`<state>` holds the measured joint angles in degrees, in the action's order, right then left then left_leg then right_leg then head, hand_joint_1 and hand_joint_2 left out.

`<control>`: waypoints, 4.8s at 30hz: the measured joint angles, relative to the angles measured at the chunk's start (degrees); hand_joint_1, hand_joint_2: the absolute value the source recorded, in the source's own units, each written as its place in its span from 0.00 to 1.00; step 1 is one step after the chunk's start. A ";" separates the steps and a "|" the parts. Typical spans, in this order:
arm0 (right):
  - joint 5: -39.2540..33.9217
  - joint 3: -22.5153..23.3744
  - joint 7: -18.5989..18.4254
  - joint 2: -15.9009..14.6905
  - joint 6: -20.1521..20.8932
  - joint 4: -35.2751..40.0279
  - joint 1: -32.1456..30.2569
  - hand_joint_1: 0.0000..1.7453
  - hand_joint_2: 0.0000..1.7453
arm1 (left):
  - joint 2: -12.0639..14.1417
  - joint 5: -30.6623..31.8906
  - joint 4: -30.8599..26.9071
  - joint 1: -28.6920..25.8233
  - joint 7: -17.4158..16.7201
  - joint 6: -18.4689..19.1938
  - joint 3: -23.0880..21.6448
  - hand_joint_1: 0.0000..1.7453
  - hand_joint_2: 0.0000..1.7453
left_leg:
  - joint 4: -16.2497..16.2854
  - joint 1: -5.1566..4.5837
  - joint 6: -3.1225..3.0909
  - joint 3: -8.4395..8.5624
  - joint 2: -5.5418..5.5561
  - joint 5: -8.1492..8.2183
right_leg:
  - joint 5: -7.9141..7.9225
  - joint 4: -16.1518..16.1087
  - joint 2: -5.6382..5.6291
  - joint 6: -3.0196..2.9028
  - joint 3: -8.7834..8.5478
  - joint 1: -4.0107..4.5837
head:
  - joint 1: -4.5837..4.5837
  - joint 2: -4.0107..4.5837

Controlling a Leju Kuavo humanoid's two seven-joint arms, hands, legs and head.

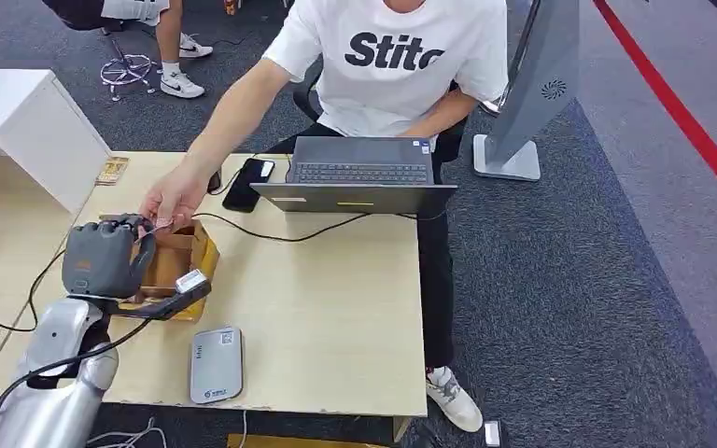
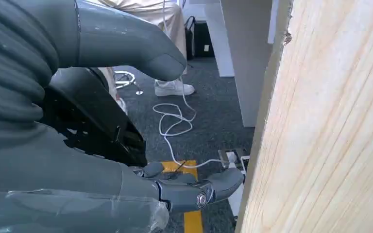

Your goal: Pass the card to the sensor for recognition and then transmit it.

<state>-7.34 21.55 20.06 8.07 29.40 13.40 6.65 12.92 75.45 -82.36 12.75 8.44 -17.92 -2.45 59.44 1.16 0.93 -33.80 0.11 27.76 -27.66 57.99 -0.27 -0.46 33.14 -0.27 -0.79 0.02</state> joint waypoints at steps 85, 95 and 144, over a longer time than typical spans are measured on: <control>-0.17 0.83 -0.15 0.02 0.20 -0.11 0.38 0.00 1.00 | 1.96 8.61 8.74 -9.60 1.53 -3.91 1.70 0.00 1.00 | -0.01 -0.01 0.02 -0.02 -0.04 0.02 | -0.01 -0.01 -0.04 0.00 0.04 -0.01 | -0.02 0.00; -0.17 0.81 -0.15 0.13 0.24 -0.11 0.39 0.00 1.00 | 1.09 8.59 10.40 -9.32 2.14 -4.09 1.70 0.04 1.00 | -0.01 -0.01 0.02 -0.02 -0.05 0.02 | -0.01 -0.01 -0.04 0.00 0.05 -0.01 | -0.02 0.00; 0.55 -0.46 -1.01 0.20 0.09 -0.11 0.76 0.00 1.00 | 2.93 2.05 2.99 -0.45 4.72 -5.64 3.32 1.00 1.00 | -0.01 0.00 0.04 -0.02 -0.02 -0.03 | 0.04 0.01 -0.01 -0.06 0.04 -0.01 | -0.02 0.00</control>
<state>-6.80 21.09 19.06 8.26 29.48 13.29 7.41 15.85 77.50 -79.36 12.30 13.16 -23.56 0.87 59.43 1.16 0.97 -33.82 0.09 27.73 -27.62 58.01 -0.28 -0.52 33.18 -0.28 -0.81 0.02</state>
